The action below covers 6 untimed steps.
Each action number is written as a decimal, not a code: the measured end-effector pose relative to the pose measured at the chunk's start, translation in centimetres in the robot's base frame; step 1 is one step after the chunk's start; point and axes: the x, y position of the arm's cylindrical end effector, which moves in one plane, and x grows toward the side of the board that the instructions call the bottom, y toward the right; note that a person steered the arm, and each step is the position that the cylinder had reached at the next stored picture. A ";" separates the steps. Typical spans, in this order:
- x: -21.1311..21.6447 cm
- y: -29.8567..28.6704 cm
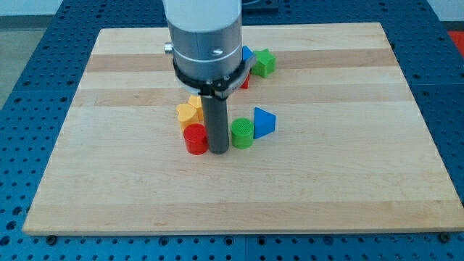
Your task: Move the green circle slightly close to the blue triangle
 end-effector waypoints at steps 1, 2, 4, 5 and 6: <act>6.1 -1.0; 7.4 -4.5; 3.7 -6.6; 1.2 -5.4; 1.2 -3.3</act>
